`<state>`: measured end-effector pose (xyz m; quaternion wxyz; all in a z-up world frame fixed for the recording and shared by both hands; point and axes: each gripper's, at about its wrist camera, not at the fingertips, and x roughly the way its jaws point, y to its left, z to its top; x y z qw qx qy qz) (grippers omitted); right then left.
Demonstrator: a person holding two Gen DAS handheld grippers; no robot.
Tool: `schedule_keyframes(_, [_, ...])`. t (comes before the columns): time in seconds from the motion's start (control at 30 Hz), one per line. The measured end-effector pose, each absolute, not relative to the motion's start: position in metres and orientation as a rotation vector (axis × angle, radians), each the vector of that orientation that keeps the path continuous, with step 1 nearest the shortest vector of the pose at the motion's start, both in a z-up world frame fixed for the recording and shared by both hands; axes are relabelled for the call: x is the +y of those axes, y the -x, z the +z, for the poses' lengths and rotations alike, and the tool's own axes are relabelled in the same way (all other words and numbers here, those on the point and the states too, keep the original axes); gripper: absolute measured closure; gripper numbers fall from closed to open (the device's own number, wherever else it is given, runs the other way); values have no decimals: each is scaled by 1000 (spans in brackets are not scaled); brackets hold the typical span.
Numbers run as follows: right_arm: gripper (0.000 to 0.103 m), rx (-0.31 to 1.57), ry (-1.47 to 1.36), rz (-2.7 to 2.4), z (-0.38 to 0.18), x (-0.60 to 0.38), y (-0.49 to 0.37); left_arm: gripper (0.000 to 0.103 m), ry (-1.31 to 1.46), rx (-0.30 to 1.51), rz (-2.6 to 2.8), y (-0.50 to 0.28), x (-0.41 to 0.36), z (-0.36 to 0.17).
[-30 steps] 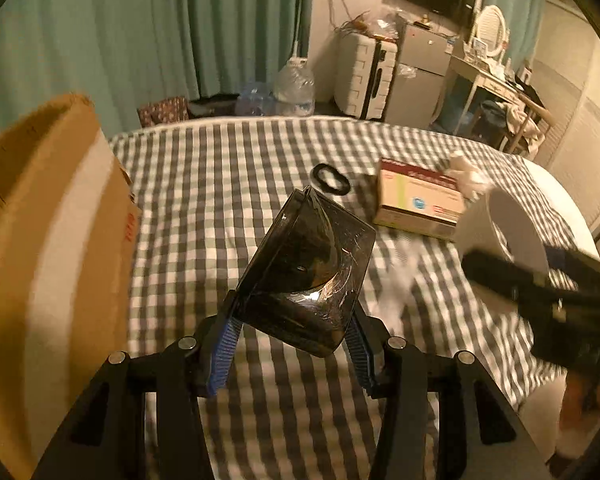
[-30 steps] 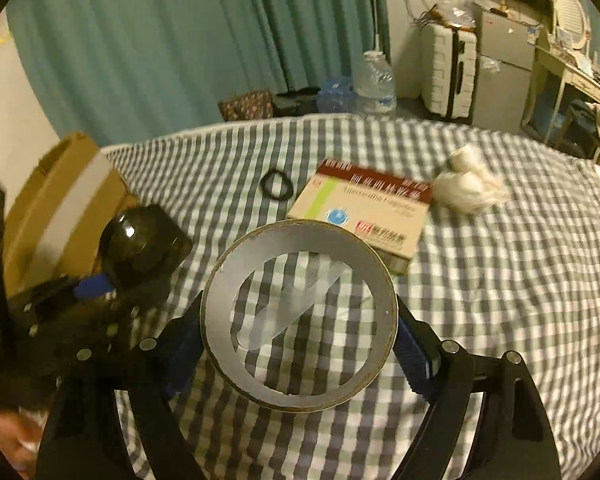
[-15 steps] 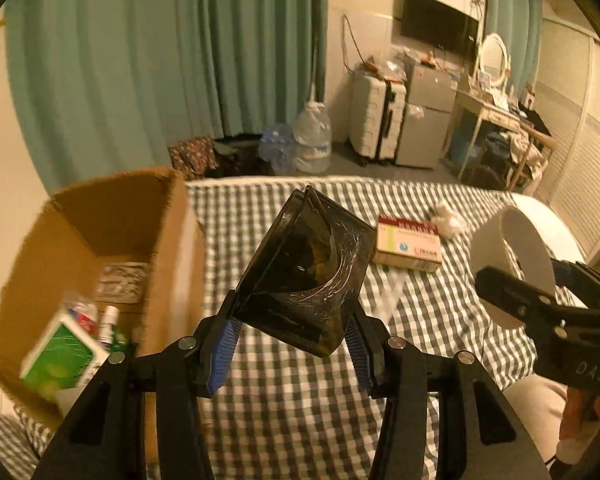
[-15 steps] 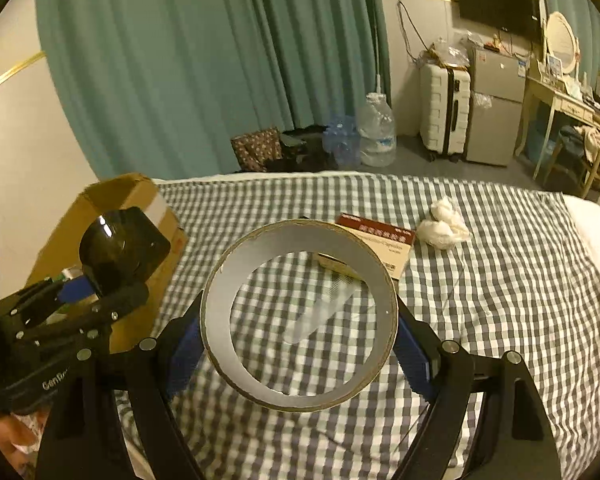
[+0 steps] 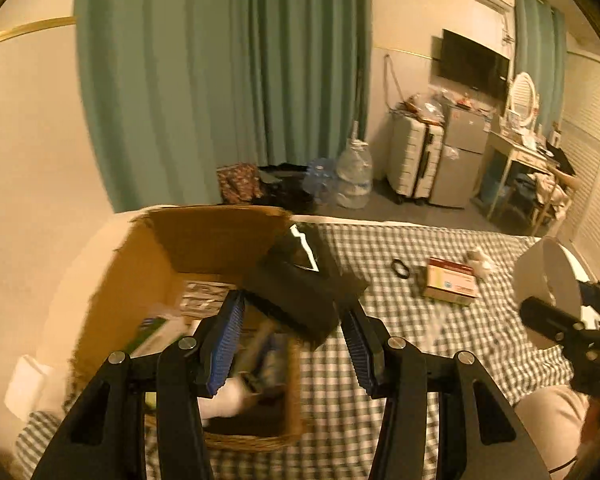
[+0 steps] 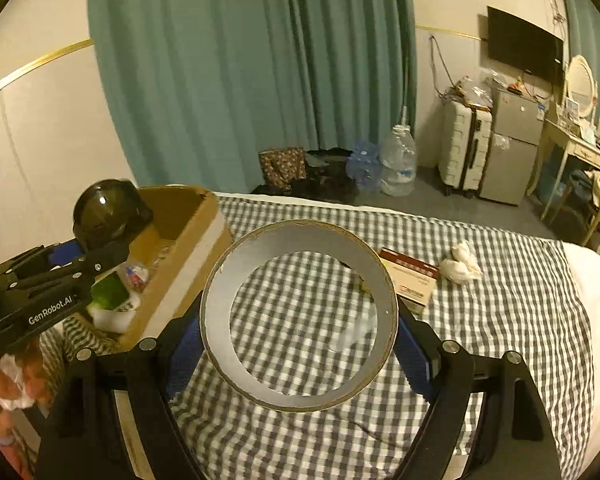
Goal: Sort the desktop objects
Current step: 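Open both grippers to drop the cup and tape roll into the box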
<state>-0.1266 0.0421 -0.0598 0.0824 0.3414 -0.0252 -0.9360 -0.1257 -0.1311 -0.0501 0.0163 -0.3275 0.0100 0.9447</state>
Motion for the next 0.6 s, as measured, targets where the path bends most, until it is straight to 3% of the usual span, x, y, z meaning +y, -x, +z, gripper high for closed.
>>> schedule_keyframes(0.4, [20, 14, -1037, -2658, -68, -26, 140, 49, 1141, -189, 2994, 130, -209, -78])
schedule_keyframes(0.53, [20, 40, -1042, -2601, -74, -53, 152, 24, 1195, -201, 3030, 128, -223, -84])
schedule_keyframes(0.6, [20, 43, -1036, -2566, -74, -71, 161, 18, 1208, -202, 3060, 125, -231, -87])
